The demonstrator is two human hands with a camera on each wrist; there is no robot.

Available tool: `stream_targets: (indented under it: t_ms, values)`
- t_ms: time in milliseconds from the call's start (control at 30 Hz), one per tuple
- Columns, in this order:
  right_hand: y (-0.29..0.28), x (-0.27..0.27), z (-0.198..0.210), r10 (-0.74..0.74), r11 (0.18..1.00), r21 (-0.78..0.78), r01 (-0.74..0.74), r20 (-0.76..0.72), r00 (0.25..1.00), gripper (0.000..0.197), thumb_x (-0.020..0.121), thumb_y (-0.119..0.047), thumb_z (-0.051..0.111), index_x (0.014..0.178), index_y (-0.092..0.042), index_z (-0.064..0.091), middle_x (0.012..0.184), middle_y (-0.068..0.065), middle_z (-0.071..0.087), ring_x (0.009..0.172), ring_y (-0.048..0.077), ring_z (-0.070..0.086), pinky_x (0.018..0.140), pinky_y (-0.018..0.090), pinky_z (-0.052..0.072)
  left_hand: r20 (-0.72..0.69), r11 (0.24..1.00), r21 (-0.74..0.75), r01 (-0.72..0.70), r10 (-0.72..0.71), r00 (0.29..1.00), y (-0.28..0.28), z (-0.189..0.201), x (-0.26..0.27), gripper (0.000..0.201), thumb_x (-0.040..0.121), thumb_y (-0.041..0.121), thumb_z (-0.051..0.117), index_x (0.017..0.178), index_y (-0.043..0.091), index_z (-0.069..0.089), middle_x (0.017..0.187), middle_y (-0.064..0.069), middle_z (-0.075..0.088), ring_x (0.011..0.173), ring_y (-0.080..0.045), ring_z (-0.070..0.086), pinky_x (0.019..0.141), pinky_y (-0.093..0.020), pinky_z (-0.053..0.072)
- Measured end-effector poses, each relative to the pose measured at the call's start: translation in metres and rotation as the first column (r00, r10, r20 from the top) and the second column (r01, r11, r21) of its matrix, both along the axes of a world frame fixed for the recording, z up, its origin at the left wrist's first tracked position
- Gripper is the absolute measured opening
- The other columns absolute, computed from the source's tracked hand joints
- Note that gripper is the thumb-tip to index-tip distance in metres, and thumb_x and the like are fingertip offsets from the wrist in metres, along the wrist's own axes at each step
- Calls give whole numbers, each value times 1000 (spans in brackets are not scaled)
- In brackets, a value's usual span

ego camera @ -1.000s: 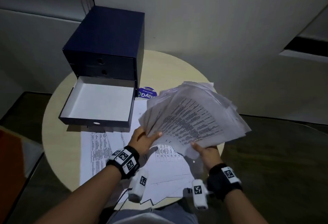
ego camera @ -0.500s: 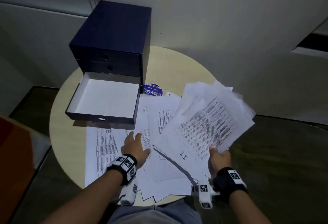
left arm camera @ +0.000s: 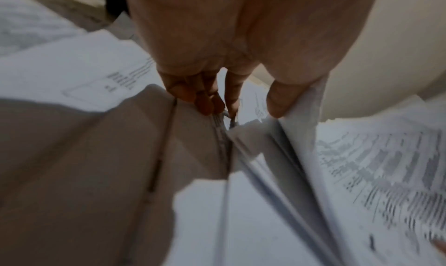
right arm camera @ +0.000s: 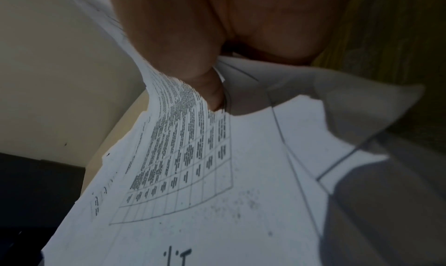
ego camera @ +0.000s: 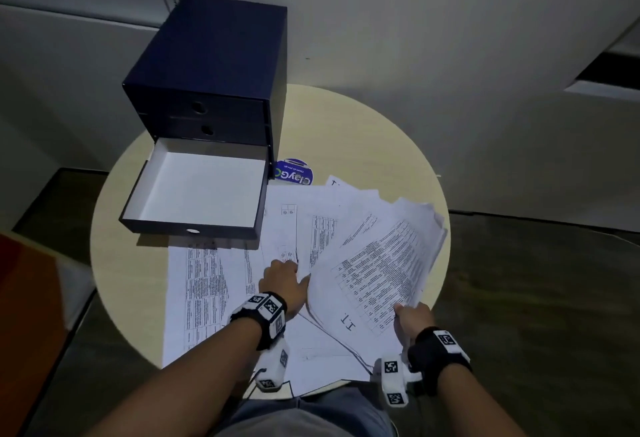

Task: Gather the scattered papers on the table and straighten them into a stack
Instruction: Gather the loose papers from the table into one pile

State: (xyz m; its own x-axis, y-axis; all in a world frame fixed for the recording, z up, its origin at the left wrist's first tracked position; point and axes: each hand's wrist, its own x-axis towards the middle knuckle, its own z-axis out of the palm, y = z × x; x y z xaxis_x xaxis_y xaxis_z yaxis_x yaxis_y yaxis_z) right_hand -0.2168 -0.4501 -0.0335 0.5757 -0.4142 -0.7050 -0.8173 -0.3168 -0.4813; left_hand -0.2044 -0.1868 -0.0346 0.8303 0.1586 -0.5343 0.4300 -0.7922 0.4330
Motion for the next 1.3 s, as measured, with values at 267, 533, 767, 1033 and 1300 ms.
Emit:
stream_targets:
  t_ms: [267,533,767,1033,1300]
  values:
    - [3,-6,-7,-100,991,96,97,22,995,69,90,-24,66,142,7,32,133,25,53,120,41,53,99,46,44,-1,973,8,-229,229,973,-13,6,1,32,90,39,57,116,20,63,158,-9,14,143,-33,19,115,-50,23]
    - [-6,-3,-9,-219,971,112,210,75,973,73,94,-17,62,150,4,19,157,21,28,141,41,33,113,47,31,206,810,-454,-371,500,841,-13,39,11,22,88,20,64,74,19,47,89,-11,60,68,-28,55,62,-26,49]
    - [-13,-12,-9,-110,992,64,107,47,993,71,96,-20,60,150,5,20,156,22,29,140,42,34,112,47,34,587,922,-363,-131,336,737,17,106,28,11,99,16,50,109,12,51,80,-7,60,65,-26,55,53,-26,39]
    - [-10,-11,-19,63,998,14,-63,9,998,62,93,-31,60,140,4,39,136,23,54,121,39,55,102,43,45,423,507,-860,61,640,642,17,158,35,26,83,7,75,100,19,59,96,-11,75,85,-22,70,78,-37,59]
    - [-19,-5,-15,78,985,152,-85,51,996,24,93,-15,60,113,-1,61,105,16,67,86,26,60,76,33,49,71,457,-834,-308,643,763,7,109,35,25,82,24,77,96,19,58,103,-3,67,93,-18,67,83,-28,52]
